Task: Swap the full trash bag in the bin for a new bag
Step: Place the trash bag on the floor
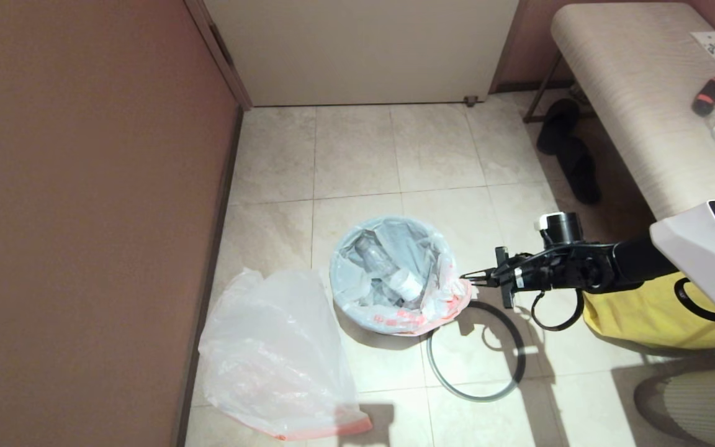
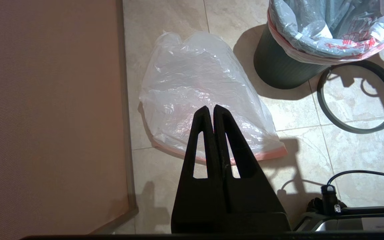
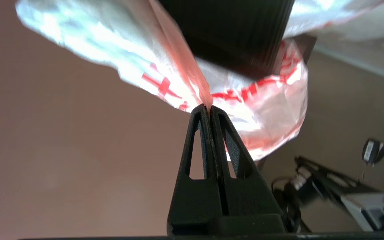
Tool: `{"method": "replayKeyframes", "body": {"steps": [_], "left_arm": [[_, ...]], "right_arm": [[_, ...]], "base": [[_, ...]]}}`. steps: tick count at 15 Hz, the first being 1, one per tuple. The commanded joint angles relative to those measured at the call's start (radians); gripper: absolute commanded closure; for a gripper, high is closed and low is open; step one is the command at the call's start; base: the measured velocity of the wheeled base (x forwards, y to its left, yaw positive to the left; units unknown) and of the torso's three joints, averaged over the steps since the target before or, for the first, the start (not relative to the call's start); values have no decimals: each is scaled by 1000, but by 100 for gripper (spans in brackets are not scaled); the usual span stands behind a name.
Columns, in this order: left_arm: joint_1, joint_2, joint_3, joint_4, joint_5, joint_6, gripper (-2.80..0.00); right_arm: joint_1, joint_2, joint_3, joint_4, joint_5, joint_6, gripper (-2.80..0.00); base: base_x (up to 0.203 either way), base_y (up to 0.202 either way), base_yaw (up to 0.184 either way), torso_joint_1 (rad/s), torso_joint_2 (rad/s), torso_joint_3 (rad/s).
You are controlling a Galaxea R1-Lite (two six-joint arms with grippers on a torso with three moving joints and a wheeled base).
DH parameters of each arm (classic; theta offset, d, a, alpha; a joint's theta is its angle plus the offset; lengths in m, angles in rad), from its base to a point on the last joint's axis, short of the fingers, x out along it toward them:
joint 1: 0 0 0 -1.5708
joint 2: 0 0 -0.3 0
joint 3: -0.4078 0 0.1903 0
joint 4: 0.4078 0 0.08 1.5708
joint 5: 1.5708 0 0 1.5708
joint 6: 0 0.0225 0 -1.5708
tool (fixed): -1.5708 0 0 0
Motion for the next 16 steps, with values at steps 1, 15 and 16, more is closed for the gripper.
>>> {"method": "replayKeyframes", "body": {"steps": [1,15,16], "left_arm": [[0,1,0,1,0,1,0],[0,1,0,1,0,1,0],[0,1,0,1,0,1,0]], "right_arm": [[10,-7,-6,-5,38,9,0],[-41,-43,-16,20,131,-61,0],[-77,-72,13,25,130,-77,0]], "base": [[0,0,0,0,0,0],[0,0,0,0,0,0],[0,0,0,0,0,0]]}}
